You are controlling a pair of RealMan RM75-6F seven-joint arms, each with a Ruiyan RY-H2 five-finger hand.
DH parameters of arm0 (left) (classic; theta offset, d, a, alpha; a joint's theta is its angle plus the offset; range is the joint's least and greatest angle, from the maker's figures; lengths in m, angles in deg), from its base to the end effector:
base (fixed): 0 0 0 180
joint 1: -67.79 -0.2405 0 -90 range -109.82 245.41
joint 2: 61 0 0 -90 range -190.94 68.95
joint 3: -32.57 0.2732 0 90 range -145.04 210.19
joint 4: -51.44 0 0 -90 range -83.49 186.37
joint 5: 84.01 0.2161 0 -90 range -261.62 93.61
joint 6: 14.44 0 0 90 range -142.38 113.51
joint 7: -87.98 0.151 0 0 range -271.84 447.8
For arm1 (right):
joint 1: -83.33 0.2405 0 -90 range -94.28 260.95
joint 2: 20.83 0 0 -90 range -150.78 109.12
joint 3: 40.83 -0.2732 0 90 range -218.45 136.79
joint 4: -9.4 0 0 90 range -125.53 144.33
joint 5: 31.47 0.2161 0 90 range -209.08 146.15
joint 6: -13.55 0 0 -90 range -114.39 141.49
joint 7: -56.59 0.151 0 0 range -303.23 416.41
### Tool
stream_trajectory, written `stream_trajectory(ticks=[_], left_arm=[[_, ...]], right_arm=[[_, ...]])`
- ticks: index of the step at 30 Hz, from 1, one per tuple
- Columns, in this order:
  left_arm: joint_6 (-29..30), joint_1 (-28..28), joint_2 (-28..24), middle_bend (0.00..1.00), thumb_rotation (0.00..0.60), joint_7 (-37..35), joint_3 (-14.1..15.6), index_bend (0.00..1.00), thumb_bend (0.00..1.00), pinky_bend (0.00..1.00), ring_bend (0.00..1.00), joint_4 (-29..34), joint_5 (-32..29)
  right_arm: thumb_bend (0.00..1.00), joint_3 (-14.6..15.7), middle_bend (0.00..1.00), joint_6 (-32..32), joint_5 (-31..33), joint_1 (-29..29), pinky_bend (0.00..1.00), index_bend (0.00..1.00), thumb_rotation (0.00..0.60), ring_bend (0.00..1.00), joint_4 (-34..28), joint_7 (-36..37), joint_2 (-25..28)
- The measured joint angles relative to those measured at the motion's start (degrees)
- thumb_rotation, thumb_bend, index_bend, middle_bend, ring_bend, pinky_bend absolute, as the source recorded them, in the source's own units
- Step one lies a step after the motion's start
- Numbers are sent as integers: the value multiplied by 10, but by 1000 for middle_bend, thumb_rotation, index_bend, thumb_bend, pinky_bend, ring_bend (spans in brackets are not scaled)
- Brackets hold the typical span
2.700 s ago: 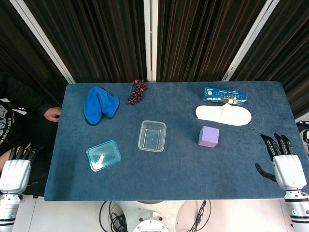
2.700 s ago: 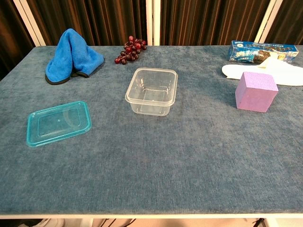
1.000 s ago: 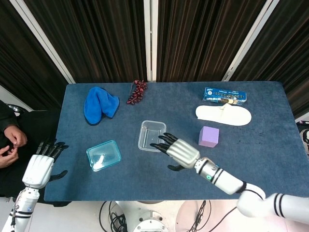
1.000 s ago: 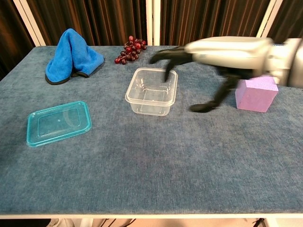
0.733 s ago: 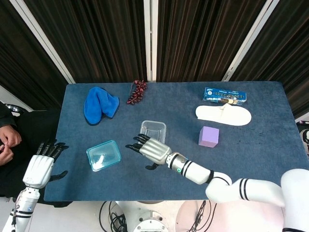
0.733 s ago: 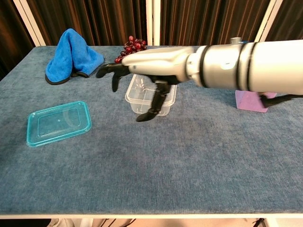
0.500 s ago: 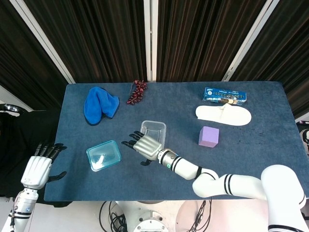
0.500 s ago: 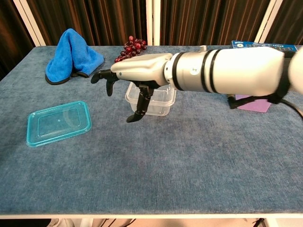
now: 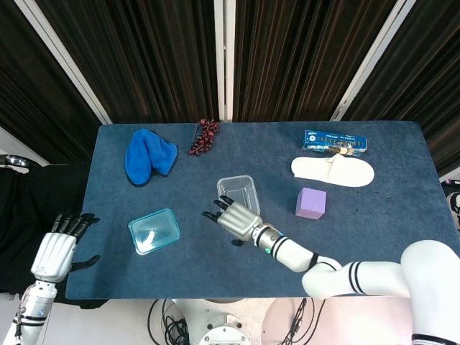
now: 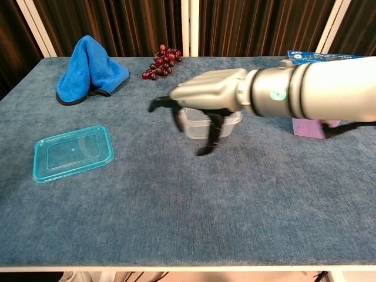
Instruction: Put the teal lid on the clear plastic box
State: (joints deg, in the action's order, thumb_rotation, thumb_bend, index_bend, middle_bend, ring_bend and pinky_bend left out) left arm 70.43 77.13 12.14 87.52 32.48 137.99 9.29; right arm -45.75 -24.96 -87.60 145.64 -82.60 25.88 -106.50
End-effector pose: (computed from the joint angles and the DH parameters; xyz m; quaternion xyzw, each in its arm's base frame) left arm -0.3041 0.2025 0.1016 -0.6449 -0.3678 -0.4340 0.5104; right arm -0.0626 -0.3486 -0.0628 0.8941 -0.2468 0.2643 0.2643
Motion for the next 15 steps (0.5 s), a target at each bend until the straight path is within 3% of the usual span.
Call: stream_trajectory(ticks=[4,7,15], left_arm=[[0,2,1,200,600,4,1,245,0,64,80,5,4],[0,4,1,200,600,9,1,244,0,64,80,10,6],[-4,8,-1,200,600,16,-1,244,0,64,80,19,4]], right_arm=[[129,48,349,-38,-5,-24,0,0,600,0,-55,-35,59],[129,65,303,-69,-12,-45,0,0,600,0,-89,-43,95],[156,39,230,-101,-68,-80,0,0,600,0,-112,77,140]])
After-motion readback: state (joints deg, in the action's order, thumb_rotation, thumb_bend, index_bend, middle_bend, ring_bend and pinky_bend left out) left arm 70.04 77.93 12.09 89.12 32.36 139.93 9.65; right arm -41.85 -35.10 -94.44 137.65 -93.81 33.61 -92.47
